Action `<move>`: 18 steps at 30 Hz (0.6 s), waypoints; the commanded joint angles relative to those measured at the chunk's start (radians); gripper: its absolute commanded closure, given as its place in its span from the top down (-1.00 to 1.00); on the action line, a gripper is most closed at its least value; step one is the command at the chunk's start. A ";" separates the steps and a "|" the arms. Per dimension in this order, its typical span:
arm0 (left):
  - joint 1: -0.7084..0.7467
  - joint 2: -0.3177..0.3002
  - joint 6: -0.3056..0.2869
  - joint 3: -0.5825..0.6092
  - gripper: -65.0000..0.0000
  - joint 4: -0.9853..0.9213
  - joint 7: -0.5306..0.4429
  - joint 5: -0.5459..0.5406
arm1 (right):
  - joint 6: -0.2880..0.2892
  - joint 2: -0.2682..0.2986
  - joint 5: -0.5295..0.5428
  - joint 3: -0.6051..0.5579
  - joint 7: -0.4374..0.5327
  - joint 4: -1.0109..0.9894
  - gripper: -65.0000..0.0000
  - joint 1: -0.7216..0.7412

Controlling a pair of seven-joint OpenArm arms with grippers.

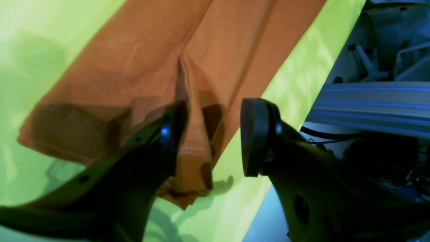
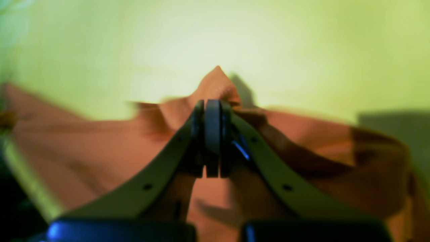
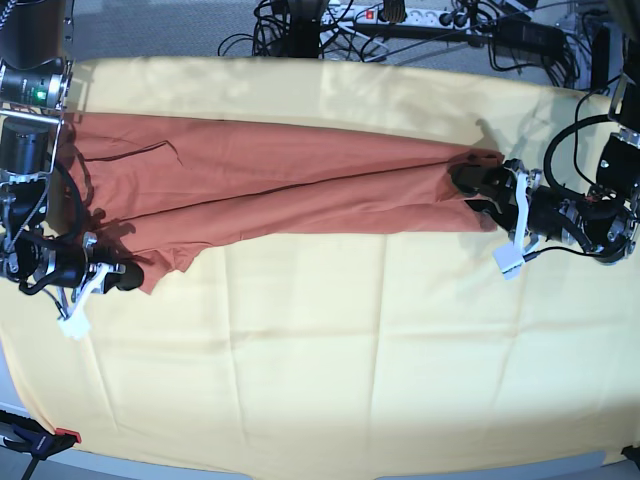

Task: Fold the T-shirt properly
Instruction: 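Lay the folded hem down along the shoulder edge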

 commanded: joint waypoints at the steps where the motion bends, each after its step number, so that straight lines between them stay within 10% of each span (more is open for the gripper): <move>1: -0.020 -0.020 -0.008 -0.011 -0.14 0.011 -0.012 -0.018 | 0.006 0.031 0.057 0.003 -0.014 0.036 -1.00 0.030; 10: -0.020 -0.020 -0.008 -0.011 -0.14 0.011 -0.026 -0.018 | 0.006 0.109 0.395 0.003 -0.233 0.125 -1.00 0.019; 18: -0.023 -0.020 -0.008 -0.011 -0.14 0.011 -0.026 -0.018 | 0.006 0.203 0.395 0.003 -0.233 0.261 -1.00 -0.141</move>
